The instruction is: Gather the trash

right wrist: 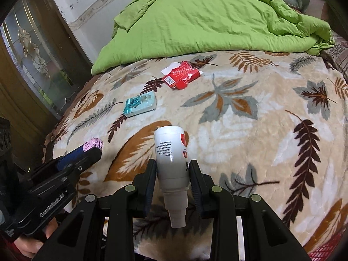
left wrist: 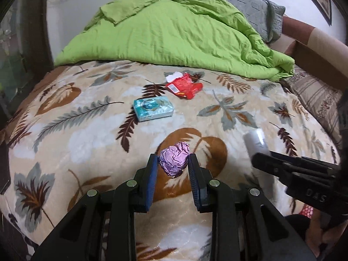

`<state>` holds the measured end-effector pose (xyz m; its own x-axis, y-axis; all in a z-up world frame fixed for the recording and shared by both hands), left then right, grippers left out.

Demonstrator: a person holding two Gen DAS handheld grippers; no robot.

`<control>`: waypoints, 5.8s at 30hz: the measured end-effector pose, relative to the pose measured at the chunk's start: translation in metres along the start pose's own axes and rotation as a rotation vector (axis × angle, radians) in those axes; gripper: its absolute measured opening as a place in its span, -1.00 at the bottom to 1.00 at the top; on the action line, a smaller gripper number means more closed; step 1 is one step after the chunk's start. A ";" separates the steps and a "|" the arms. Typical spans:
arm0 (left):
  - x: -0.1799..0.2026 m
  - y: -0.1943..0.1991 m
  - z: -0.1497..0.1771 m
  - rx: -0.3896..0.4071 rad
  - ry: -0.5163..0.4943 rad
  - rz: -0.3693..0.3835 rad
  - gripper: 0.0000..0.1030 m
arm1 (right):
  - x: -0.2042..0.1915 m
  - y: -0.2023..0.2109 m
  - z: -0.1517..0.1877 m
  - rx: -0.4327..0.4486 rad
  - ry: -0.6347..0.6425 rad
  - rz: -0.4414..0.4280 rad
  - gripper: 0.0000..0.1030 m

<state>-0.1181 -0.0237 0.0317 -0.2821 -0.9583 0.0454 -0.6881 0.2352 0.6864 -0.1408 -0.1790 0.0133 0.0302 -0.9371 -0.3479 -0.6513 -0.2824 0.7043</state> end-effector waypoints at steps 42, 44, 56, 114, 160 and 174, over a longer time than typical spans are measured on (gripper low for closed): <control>0.001 -0.009 0.005 0.004 -0.003 -0.056 -0.47 | 0.006 0.003 -0.001 0.017 -0.012 -0.011 -0.36; 0.001 -0.009 0.005 0.005 -0.003 -0.057 -0.47 | 0.006 0.004 -0.001 0.020 -0.014 -0.010 -0.36; 0.001 -0.009 0.005 0.006 -0.003 -0.057 -0.47 | 0.007 0.003 -0.001 0.019 -0.013 -0.010 -0.36; 0.355 0.086 0.065 -0.213 -0.549 0.774 -0.20 | 0.241 0.289 0.155 0.176 -0.604 0.378 -0.14; -0.042 -0.167 -0.083 -0.277 -0.057 0.307 0.43 | 0.081 0.020 -0.053 -0.049 -0.197 -0.038 0.07; -0.021 -0.177 -0.076 -0.252 -0.104 0.078 0.27 | 0.065 -0.105 -0.145 -0.110 -0.334 -0.144 0.07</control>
<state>0.0608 -0.0571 -0.0354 -0.4036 -0.9141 0.0393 -0.4775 0.2471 0.8432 0.0400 -0.2400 0.0065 -0.1448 -0.7726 -0.6182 -0.5723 -0.4443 0.6893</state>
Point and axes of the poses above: each gripper's, at about its wrist camera, not at the fingertips, and y roughly against the way its jaws point, x to its right, z to its underside, the point moved 5 cm from there along -y, roughly the way its jaws point
